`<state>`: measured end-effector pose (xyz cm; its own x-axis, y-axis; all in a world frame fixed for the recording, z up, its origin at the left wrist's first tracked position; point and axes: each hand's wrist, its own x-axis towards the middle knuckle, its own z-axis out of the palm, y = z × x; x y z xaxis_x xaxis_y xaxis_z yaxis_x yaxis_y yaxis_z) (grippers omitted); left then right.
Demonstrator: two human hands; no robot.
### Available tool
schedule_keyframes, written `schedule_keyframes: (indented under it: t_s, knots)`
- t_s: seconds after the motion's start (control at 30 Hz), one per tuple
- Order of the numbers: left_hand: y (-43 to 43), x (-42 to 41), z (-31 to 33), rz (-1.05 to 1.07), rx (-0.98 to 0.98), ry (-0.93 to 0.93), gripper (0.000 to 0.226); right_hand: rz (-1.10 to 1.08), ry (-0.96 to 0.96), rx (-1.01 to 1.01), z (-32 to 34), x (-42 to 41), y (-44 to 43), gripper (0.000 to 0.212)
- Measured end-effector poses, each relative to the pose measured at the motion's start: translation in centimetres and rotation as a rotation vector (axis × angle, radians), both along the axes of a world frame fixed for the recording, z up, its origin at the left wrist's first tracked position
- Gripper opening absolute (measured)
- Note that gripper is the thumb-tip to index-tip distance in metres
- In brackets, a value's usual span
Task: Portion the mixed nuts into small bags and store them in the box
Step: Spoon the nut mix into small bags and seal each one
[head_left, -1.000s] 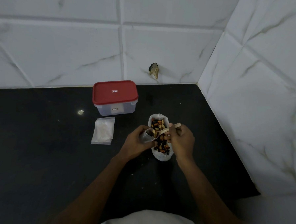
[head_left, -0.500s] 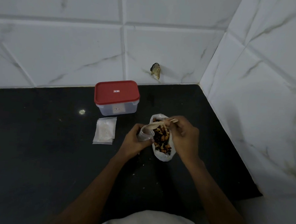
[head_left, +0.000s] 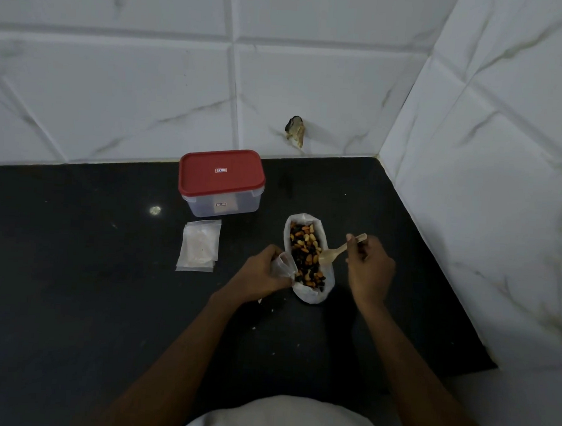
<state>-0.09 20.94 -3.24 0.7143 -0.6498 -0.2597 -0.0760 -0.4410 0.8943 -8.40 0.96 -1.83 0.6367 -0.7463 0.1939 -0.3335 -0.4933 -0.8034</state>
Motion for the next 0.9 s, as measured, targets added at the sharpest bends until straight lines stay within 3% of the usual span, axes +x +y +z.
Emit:
schedule_keyframes:
  t_s: [0.17, 0.3, 0.57, 0.67, 0.9]
  knots:
    - [0.1, -0.2, -0.1, -0.004, -0.006, -0.002, 0.047, 0.087, 0.037, -0.113, 0.0, 0.5, 0.1, 0.017]
    - [0.1, -0.2, -0.1, -0.005, -0.012, -0.009, 0.046, 0.082, 0.083, -0.081, -0.7, 0.4, 0.3, 0.018]
    - [-0.1, -0.3, 0.2, -0.013, -0.012, -0.014, 0.045, -0.153, 0.034, 0.338, -2.6, 0.6, 0.7, 0.020]
    - [-0.2, -0.5, 0.2, -0.019, -0.010, 0.003, 0.047, -0.145, 0.054, 0.497, -2.8, 1.1, 1.4, 0.020]
    - [0.2, -0.6, 0.0, 0.023, -0.028, 0.013, 0.048, -0.188, 0.041, 0.688, -2.4, 0.6, 1.0, 0.020]
